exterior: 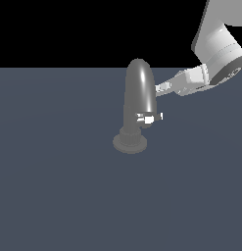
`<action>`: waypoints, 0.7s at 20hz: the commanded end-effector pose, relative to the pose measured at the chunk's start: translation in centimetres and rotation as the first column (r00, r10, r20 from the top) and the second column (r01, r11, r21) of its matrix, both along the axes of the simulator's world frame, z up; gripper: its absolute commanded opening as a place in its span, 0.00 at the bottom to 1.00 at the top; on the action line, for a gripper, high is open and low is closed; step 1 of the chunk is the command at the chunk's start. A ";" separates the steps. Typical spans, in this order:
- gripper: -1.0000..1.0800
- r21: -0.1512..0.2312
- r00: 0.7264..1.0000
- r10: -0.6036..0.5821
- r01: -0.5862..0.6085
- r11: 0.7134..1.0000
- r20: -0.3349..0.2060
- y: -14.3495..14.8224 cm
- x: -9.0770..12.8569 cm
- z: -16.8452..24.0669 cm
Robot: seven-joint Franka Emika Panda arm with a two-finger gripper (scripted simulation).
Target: Turn on the faucet by rotating a designated handle.
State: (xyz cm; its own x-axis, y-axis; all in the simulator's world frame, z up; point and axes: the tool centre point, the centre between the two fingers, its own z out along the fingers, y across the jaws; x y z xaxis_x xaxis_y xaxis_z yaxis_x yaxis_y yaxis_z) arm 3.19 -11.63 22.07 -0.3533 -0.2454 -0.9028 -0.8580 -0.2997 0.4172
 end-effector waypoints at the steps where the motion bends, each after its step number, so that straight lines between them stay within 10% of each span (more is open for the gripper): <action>1: 0.00 0.017 0.998 -0.041 0.042 0.999 -0.047 -0.3 -0.3 -1.4; 14: 0.00 0.050 0.980 -0.130 0.139 0.989 -0.153 -0.7 -1.4 -4.5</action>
State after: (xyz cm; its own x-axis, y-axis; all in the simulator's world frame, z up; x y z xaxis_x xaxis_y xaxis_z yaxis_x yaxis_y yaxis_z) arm 1.86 -12.37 17.69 -0.5072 -0.1369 -0.8509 -0.8229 -0.2165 0.5254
